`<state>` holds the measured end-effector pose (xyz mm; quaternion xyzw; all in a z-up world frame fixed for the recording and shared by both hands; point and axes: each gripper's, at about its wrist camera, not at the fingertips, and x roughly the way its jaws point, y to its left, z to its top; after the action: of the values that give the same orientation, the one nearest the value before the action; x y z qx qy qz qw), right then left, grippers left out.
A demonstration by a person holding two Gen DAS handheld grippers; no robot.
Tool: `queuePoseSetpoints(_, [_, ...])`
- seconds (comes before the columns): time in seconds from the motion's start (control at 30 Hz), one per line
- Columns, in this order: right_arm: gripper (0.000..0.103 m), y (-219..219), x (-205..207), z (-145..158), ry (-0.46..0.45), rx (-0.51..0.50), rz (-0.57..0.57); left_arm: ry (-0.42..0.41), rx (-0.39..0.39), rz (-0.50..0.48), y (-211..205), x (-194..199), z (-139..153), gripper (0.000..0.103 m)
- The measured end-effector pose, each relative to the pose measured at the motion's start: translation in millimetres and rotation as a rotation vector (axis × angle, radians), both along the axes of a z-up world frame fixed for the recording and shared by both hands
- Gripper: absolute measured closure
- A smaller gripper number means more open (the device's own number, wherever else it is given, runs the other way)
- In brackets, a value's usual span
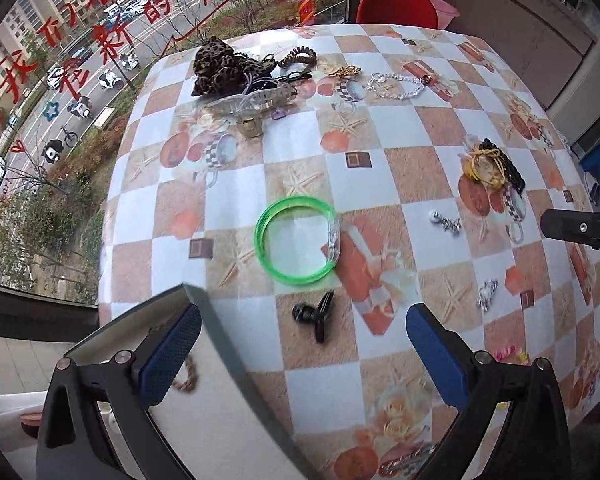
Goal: Organize jewelry
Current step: 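Move both tools back over the jewelry on the table, then grasp the green bangle with the left tool while the right tool grasps the yellow hair tie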
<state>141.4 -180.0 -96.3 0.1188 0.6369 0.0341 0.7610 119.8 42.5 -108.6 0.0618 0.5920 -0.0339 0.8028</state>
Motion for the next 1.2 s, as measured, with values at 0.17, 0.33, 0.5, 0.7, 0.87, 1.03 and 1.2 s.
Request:
queuePoseSetpoints(0.17, [0.022,5.6,29.7,-18.2,-0.005,-0.017,0.038,0.011,-0.013,0.024,-6.3,24.4,-18.8,0.000])
queuePoseSetpoints(0.33, [0.027,10.8,51.4,-39.5,-0.003,-0.025,0.059,0.045,-0.009,0.034,-9.4,42.6,-41.5,0.009])
queuePoseSetpoints(0.5, [0.035,15.1,68.5,-55.6,-0.011,-0.060,0.079,0.079,-0.019,0.021,-10.0,52.6,-59.6,0.022])
queuePoseSetpoints(0.7, [0.039,19.6,80.3,-70.3,-0.019,-0.103,0.100,0.110,-0.028,0.010,-14.0,57.5,-75.0,0.033])
queuePoseSetpoints(0.87, [0.050,29.7,85.9,-72.7,-0.038,-0.174,0.140,0.121,-0.049,0.003,-19.1,58.4,-80.0,0.052])
queuePoseSetpoints(1.03, [0.090,30.6,84.2,-72.1,-0.054,-0.211,0.158,0.113,-0.058,-0.023,-27.8,56.9,-77.3,0.089])
queuePoseSetpoints(1.2, [0.090,15.9,80.2,-67.4,-0.059,-0.128,0.106,0.102,-0.091,-0.023,-29.5,53.9,-69.4,0.090])
